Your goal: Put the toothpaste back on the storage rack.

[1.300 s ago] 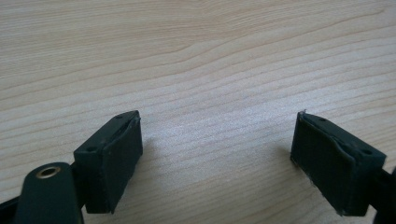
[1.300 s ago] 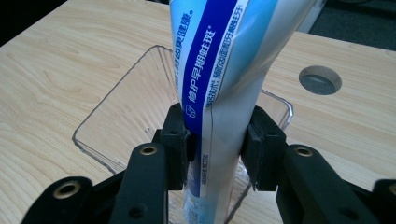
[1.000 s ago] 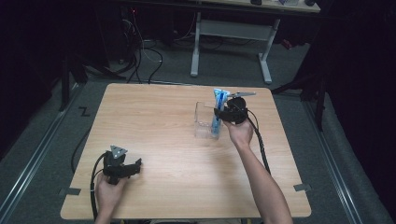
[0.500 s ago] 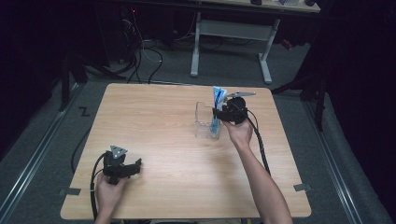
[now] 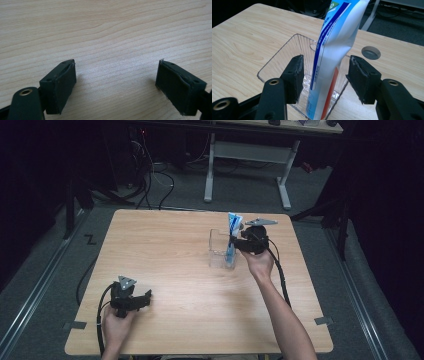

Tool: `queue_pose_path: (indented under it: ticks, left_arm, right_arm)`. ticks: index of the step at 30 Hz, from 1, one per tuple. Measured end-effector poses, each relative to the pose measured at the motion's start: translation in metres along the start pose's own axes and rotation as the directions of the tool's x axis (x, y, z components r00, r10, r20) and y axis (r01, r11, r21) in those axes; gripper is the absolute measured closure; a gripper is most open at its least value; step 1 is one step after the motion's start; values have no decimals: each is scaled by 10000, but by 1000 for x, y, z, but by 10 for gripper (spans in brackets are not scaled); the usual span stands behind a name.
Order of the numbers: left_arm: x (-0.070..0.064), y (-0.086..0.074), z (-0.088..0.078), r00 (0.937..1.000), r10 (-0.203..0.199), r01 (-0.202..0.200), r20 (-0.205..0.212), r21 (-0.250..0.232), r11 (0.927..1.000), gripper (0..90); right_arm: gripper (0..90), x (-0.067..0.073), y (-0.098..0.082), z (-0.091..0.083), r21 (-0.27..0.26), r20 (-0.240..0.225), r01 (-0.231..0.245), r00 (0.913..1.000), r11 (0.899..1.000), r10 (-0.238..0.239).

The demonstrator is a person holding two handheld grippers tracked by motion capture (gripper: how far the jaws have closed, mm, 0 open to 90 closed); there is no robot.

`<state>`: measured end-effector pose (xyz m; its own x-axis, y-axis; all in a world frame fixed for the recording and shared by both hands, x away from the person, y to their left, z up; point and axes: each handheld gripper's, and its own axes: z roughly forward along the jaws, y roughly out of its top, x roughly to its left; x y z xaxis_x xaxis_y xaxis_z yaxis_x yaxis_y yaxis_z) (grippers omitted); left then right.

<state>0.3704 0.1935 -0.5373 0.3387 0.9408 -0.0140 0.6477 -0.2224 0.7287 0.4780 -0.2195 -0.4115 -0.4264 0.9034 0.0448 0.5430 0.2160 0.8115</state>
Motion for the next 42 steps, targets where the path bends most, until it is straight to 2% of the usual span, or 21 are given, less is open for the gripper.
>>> queue_pose_path:
  ticks: [5, 8, 15, 24, 28, 42]
  left_arm:
    - [0, 0, 0, 10000, -1, 1, -1, -1, 10000, 169]
    - [0, 0, 0, 10000, 2, -2, 0, -1, 10000, 169]
    - [0, 0, 0, 10000, 0, 0, -2, -3, 10000, 169]
    - [0, 0, 0, 10000, -5, 5, -6, -5, 10000, 169]
    - [0, 0, 0, 10000, -10, 10, -14, -5, 10000, 169]
    - [0, 0, 0, 10000, -27, 27, -22, -7, 10000, 169]
  right_arm:
    - [477, -4, -5, -9, -113, 20, -42, 10000, 9999, 42]
    - [473, -7, -6, -18, -132, -173, -151, 9997, 9998, 148]
    - [484, -6, -9, -38, -434, -296, -164, 9994, 9989, 151]
    - [488, -12, -19, -55, -543, -487, -611, 9971, 9967, 585]
    - [488, -14, -23, -64, -558, -539, -671, 9965, 9962, 641]
    - [488, -11, -37, -79, -648, -667, -692, 9957, 9955, 649]
